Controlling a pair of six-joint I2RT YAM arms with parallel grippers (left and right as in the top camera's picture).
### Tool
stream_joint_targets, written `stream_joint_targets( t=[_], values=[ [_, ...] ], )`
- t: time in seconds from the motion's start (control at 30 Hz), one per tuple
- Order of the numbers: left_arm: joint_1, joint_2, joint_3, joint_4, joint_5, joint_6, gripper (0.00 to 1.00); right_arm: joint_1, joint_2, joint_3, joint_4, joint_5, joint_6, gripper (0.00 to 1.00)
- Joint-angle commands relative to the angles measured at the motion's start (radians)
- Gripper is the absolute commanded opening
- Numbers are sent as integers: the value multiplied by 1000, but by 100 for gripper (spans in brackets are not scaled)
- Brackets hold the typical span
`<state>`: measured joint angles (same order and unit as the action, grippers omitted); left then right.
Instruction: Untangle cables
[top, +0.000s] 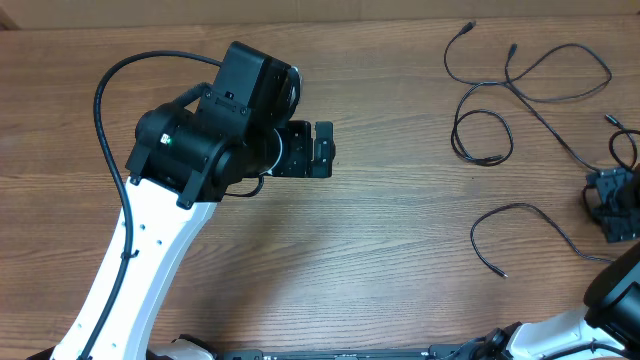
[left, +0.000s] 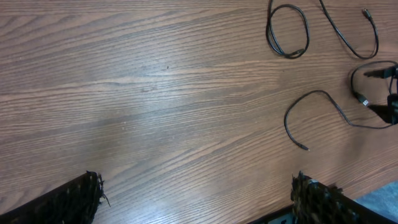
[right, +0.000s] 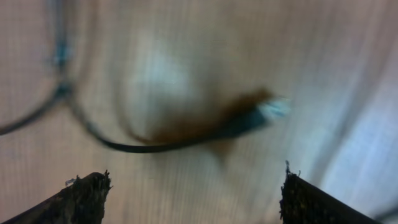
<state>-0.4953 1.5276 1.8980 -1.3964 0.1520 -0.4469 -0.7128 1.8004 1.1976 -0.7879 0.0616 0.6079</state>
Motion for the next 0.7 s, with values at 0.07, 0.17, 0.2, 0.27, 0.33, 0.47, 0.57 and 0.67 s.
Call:
stream_joint_targets(
  t=[0.07,0.17,0.2,0.27,0.33,0.47,0.57,0.67],
  values=[
    [5,-17,1,1,-6,-14,100,0,-6,0,95,-149,-170,88],
    [5,-17,1,1,-6,-14,100,0,-6,0,149,-150,-169,88],
    [5,-17,1,1,-6,-14,100,0,-6,0,167,-150,-169,88],
    [5,-17,1,1,-6,-14,99,0,-6,0,211,-150,-169,87],
    [5,-17,1,1,-6,-14,99,0,-6,0,244,-150,-168,82],
    [5,-17,1,1,-6,-14,99,0,10,0,288,-110,-167,75],
    [5,-17,1,1,-6,-14,100,0,28,0,299,-57,-164,68],
    [5,-17,1,1,-6,-14,99,0,58,0,309,-28,-165,56]
  ],
)
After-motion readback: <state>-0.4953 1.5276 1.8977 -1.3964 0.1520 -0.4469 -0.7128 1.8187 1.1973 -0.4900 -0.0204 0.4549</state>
